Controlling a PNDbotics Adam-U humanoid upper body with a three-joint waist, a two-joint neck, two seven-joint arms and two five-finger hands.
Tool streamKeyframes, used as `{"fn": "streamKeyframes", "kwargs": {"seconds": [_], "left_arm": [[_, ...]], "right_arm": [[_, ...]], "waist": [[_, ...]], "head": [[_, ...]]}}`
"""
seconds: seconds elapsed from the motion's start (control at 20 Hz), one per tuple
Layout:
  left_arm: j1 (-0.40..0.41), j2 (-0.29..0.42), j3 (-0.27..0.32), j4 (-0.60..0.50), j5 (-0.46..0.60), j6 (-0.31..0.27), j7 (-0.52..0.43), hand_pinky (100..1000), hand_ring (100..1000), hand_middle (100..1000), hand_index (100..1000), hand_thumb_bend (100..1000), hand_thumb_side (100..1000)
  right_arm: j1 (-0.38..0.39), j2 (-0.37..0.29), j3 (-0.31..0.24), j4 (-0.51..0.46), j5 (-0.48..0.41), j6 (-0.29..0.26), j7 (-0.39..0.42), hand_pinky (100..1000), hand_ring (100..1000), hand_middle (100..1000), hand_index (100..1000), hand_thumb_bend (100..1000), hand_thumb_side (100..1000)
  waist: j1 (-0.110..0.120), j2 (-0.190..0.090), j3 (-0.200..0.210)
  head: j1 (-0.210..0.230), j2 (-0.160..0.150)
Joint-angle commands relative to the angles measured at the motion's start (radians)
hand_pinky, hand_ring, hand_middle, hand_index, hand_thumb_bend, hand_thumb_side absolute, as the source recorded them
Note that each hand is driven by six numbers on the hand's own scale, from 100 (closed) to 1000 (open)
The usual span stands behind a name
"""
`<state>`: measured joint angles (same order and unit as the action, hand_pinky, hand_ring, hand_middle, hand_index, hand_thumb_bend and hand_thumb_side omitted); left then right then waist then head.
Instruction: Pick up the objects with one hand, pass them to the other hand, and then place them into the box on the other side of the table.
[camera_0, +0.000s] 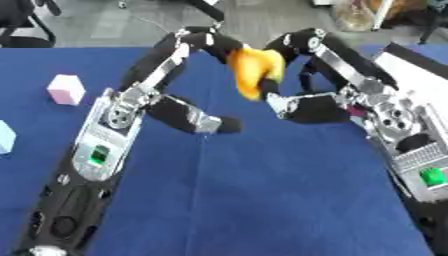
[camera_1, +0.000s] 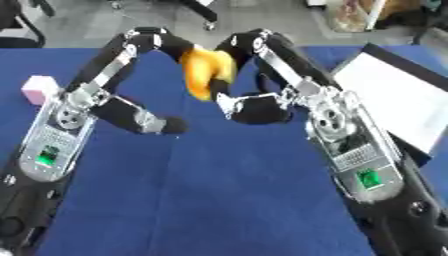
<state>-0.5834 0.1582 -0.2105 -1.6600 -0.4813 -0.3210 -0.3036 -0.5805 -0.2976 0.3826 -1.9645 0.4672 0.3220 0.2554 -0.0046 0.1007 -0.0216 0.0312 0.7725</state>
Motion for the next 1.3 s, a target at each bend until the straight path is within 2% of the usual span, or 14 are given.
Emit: {"fn": "streamKeyframes", "kwargs": {"seconds": [0.05, 0.35, 0.6, 0.75, 0.9, 1.1, 1.3], "left_arm": [[-0.019, 0.012, 0.022, 0.009, -0.031, 0.013, 0.046, 710, 627, 702, 796, 767, 587], [-0.012, 0.024, 0.077, 0.071, -0.057, 0.049, 0.143, 700, 629, 703, 789, 742, 588], [0.018, 0.042, 0.132, 0.122, -0.030, 0.079, 0.241, 690, 620, 696, 782, 715, 575], [0.056, 0.057, 0.162, 0.106, -0.011, 0.089, 0.284, 687, 615, 692, 779, 699, 570], [0.103, 0.072, 0.185, 0.066, 0.008, 0.097, 0.317, 683, 605, 685, 773, 679, 573], [0.197, 0.095, 0.200, -0.041, 0.043, 0.103, 0.339, 682, 601, 680, 770, 676, 574], [0.268, 0.088, 0.212, -0.121, 0.059, 0.115, 0.344, 681, 600, 678, 768, 674, 574]], "right_arm": [[-0.013, -0.022, -0.021, -0.033, -0.022, 0.000, -0.017, 209, 629, 294, 315, 100, 100], [-0.007, -0.043, -0.054, -0.036, -0.098, -0.015, -0.063, 226, 638, 306, 307, 100, 100], [0.004, -0.084, -0.125, -0.036, -0.105, -0.041, -0.129, 241, 639, 311, 305, 100, 100], [0.021, -0.125, -0.173, -0.036, -0.099, -0.027, -0.179, 246, 639, 312, 306, 100, 100], [0.044, -0.171, -0.217, -0.031, -0.086, 0.014, -0.227, 273, 653, 318, 309, 100, 100], [0.064, -0.249, -0.275, 0.075, -0.062, 0.077, -0.277, 304, 670, 326, 311, 100, 100], [0.043, -0.297, -0.296, 0.260, -0.075, 0.078, -0.312, 325, 682, 335, 317, 100, 100]], "waist": [[-0.012, 0.000, -0.003], [-0.016, -0.002, -0.012], [-0.015, 0.001, -0.016], [-0.012, 0.005, -0.013], [-0.007, 0.009, -0.008], [-0.001, 0.012, 0.005], [0.002, 0.014, 0.018]], "head": [[-0.007, -0.003], [-0.013, -0.003], [-0.032, -0.003], [-0.055, -0.003], [-0.087, -0.003], [-0.161, -0.003], [-0.214, -0.003]]}}
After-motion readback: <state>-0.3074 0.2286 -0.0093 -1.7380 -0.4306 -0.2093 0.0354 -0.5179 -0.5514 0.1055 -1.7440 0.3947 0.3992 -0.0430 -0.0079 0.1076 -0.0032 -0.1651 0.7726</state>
